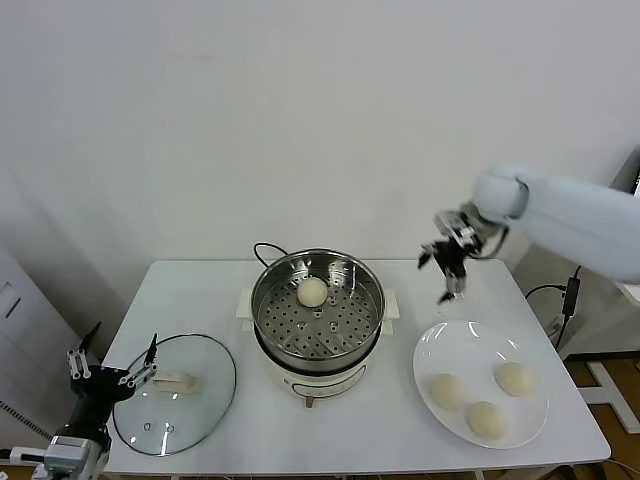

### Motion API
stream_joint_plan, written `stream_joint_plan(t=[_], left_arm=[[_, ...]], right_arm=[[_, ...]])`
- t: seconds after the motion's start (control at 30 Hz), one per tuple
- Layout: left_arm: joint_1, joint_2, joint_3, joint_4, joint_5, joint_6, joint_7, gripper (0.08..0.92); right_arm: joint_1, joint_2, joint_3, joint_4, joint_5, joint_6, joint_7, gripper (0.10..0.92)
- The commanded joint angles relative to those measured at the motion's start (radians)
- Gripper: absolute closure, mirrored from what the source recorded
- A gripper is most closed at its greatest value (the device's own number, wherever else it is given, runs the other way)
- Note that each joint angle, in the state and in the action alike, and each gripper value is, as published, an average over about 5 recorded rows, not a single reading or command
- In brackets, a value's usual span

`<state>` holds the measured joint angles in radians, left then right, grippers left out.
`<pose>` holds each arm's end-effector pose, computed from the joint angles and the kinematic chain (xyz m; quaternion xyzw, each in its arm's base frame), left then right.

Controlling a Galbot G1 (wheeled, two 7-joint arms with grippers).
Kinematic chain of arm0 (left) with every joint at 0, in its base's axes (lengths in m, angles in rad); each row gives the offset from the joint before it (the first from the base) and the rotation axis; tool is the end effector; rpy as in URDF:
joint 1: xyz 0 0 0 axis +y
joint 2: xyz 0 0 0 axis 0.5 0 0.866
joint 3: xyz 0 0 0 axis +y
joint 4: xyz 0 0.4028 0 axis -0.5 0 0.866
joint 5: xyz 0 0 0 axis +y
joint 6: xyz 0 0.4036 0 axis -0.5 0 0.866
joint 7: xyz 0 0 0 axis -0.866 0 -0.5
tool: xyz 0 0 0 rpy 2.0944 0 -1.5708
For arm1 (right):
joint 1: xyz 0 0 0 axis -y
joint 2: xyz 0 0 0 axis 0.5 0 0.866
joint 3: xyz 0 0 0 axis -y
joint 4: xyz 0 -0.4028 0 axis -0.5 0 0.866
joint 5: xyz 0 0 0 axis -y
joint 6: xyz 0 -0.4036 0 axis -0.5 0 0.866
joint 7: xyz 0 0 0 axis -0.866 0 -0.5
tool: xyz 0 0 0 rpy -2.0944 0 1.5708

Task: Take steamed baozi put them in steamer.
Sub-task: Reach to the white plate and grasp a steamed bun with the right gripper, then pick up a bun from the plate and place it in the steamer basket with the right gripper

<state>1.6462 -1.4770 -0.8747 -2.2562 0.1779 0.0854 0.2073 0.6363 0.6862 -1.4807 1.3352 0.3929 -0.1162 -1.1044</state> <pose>0.1653 0.1208 -0.2782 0.0251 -0.9745 -0.2217 0.0238 0.6052 -0.1589 -0.0974 0.5721 -0.5148 0.5214 0.3686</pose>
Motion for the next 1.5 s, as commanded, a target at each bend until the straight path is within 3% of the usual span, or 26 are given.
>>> stream_joint_plan(t=[0.03, 0.87, 1.23, 1.4, 1.5], left_arm=[[0.007, -0.005, -0.002, -0.003, 0.001, -0.001, 0.0, 0.177], [0.017, -0.009, -0.006, 0.012, 0.006, -0.009, 0.001, 0.177], [0.019, -0.011, -0.002, 0.009, 0.013, -0.01, 0.001, 0.177], [0.018, -0.009, -0.003, 0.004, 0.013, -0.008, 0.001, 0.177], [0.016, -0.007, -0.004, 0.002, 0.013, -0.006, 0.001, 0.177]], right_arm=[[-0.099, -0.183, -0.04, 0.17, -0.028, -0.083, 0.021, 0.203], [-0.469, -0.146, 0.191, 0.126, -0.167, -0.079, 0.182, 0.21], [-0.474, -0.128, 0.215, 0.111, -0.185, -0.084, 0.205, 0.461], [-0.321, -0.139, 0.145, 0.123, -0.105, -0.08, 0.185, 0.59], [-0.145, -0.146, 0.048, 0.134, -0.019, -0.06, 0.162, 0.616]])
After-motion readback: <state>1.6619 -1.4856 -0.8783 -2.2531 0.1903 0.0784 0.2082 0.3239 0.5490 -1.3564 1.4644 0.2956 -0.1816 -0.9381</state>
